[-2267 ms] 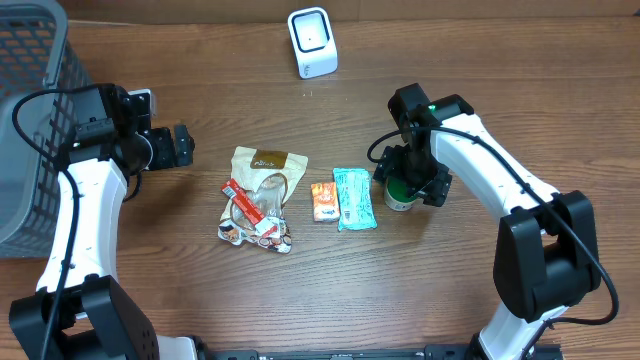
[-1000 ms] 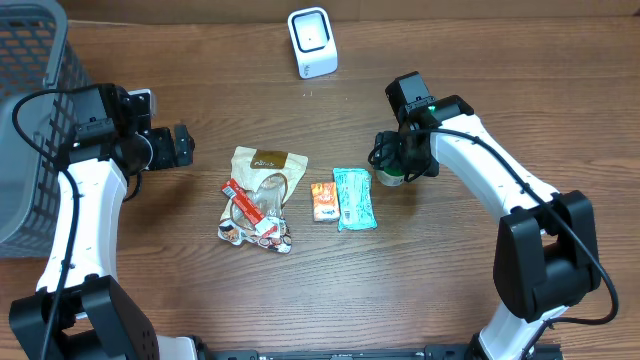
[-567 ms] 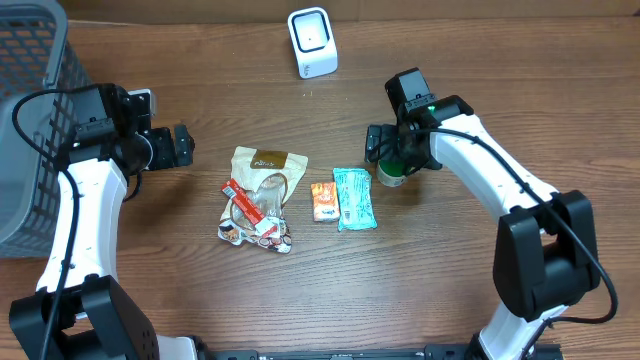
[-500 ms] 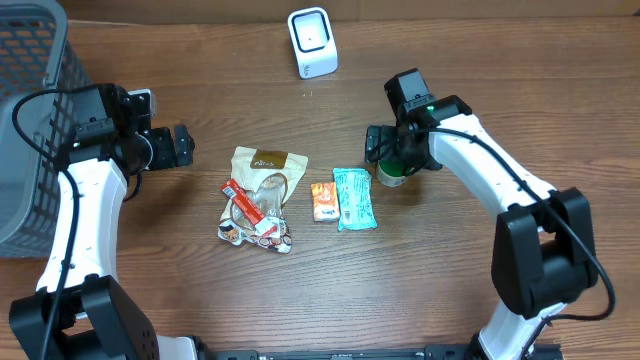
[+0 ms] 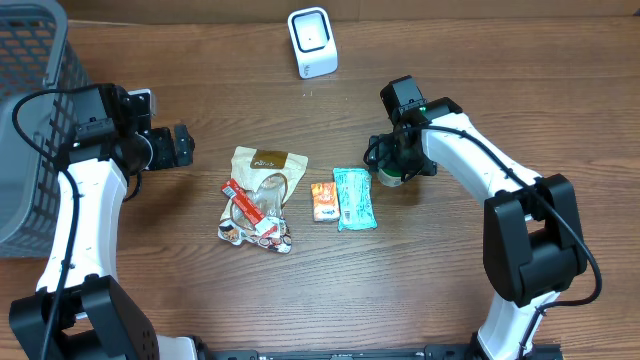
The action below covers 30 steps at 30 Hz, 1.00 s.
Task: Scan the item barcode
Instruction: 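Close the right gripper around the green-lidded jar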
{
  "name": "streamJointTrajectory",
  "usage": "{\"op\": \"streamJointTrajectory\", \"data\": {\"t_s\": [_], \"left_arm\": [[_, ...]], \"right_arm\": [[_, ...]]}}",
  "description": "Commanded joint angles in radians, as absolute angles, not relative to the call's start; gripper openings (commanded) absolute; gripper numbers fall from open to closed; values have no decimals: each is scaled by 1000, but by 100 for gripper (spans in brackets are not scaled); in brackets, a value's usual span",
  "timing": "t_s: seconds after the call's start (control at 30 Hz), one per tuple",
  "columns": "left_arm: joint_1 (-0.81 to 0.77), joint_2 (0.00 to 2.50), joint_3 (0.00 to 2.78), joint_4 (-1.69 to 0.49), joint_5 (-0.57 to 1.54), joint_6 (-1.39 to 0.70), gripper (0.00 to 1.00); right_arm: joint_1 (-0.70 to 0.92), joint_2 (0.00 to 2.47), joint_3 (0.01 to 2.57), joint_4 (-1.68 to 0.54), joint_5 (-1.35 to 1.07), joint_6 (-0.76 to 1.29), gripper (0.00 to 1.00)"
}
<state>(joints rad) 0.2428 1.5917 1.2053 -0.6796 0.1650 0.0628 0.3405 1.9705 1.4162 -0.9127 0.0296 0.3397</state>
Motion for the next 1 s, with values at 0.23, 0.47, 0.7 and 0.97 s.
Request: {"op": "streamJointTrajectory", "data": {"t_s": [0.23,0.47,0.7,0.97], "left_arm": [[241,1597,1219,-676,173,75,99],[241,1597,1219,-676,173,75,100],[241,1597,1219,-676,173,75,100],[241,1597,1219,-676,173,75,99]], "right_arm": [[341,1971,1414,-929,32,339,85],[341,1972,1414,-933,32,339,80],[341,1972,1414,-932,32,339,82],[341,1973,1414,-930,32,339,82]]}}
